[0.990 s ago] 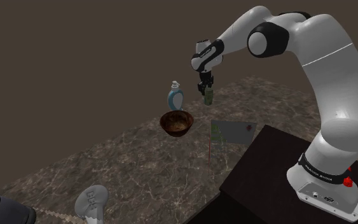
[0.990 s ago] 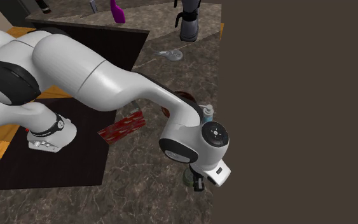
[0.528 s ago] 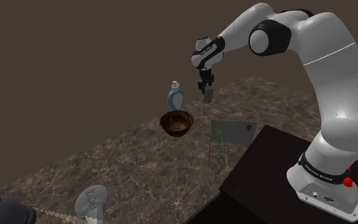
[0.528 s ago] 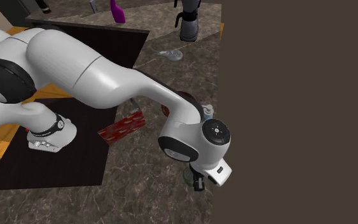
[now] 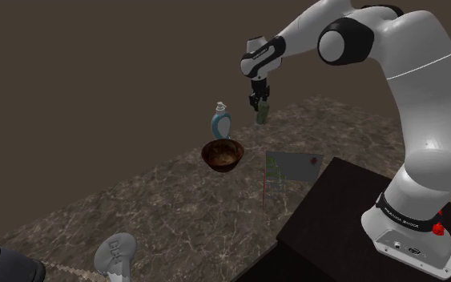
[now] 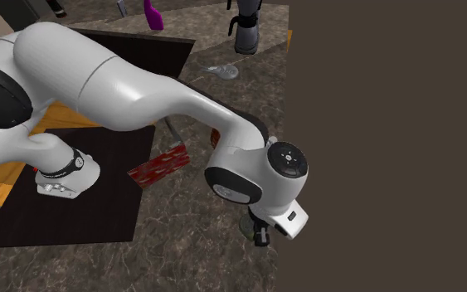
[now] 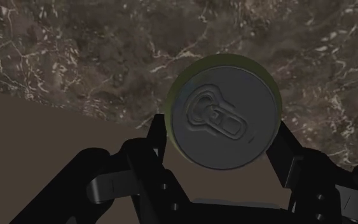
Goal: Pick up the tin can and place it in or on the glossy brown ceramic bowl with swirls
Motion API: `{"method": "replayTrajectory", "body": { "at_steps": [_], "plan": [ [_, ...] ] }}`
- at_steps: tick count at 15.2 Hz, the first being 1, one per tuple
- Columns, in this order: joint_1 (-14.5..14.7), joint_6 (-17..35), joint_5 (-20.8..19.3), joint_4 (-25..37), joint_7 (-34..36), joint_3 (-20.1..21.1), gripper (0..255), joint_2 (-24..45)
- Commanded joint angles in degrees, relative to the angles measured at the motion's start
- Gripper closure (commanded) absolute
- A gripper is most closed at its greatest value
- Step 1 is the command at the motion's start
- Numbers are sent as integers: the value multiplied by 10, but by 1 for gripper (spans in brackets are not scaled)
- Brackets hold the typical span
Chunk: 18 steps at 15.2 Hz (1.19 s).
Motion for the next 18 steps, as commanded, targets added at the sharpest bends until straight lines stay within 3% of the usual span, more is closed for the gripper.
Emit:
{"method": "replayTrajectory", "body": {
  "at_steps": [1, 18],
  "plan": [
    [0, -12, -1, 4, -2, -1, 255, -8],
    [1, -117, -6, 66, -6, -6, 255, -52]
  ]
}}
